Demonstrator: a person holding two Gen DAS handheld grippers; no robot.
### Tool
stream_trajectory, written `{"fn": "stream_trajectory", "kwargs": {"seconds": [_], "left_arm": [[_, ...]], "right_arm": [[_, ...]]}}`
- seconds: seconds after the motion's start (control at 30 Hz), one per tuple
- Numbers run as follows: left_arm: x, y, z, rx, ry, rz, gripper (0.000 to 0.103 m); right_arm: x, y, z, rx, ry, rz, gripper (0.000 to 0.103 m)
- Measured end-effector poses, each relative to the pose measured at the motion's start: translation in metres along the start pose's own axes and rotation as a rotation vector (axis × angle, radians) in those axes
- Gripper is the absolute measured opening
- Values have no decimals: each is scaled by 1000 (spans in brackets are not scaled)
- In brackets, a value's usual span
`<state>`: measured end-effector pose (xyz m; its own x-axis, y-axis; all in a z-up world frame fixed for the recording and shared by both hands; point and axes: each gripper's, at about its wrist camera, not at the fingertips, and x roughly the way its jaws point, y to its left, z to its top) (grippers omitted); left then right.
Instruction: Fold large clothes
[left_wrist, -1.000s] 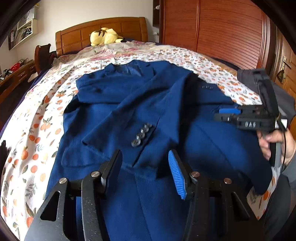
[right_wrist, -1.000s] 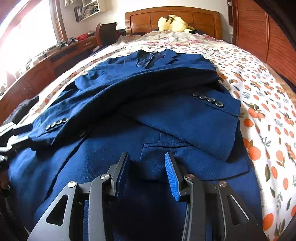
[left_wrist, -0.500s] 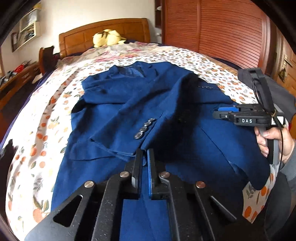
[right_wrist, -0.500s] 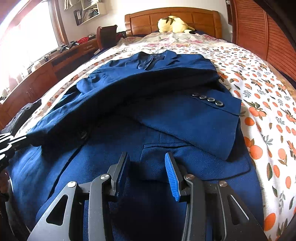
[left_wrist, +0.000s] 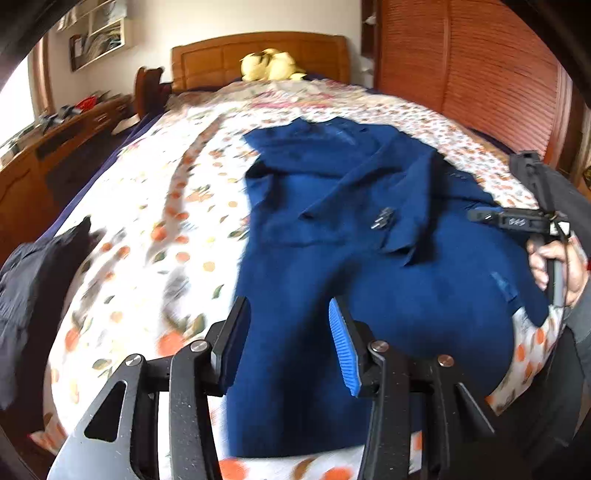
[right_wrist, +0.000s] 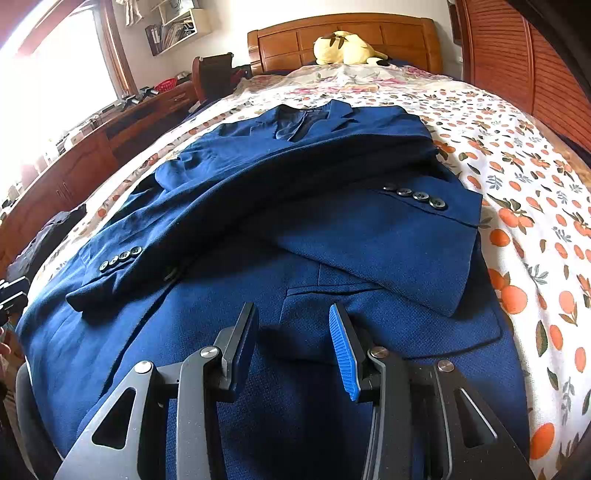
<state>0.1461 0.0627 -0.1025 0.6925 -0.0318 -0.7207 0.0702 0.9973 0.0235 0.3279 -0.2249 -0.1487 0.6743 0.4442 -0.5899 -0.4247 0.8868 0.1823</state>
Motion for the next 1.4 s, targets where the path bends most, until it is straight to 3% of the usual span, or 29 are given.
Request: {"fn": "stream_trajectory", "kwargs": {"seconds": [0.2, 0.43, 0.5, 0.7, 0.9, 1.1, 1.3, 1.4], "left_arm": [[6, 25, -18, -39, 56, 21, 46], [19, 39, -31, -76, 92, 48, 77], [22, 44, -32, -95, 99, 41, 79], [20, 44, -37, -106, 73, 29, 79], [19, 45, -38, -99, 64, 23, 79], [16, 46, -39, -103, 42, -9, 78], [13, 34, -37, -72, 36, -67, 50], [11, 29, -36, -57, 39, -82, 46]], "right_arm": [[0, 1, 1, -2, 2, -4, 41], [1, 1, 1, -5, 3, -9, 41], [1, 1, 1, -8, 5, -13, 41], [-4, 1, 3, -4, 27, -21, 41], [-54, -11, -15, 24, 13, -24, 43], [-98, -46, -46, 16, 56, -159, 56], [-115, -66, -68, 14, 103, -228, 57], [-115, -70, -71, 30, 100, -225, 57]]}}
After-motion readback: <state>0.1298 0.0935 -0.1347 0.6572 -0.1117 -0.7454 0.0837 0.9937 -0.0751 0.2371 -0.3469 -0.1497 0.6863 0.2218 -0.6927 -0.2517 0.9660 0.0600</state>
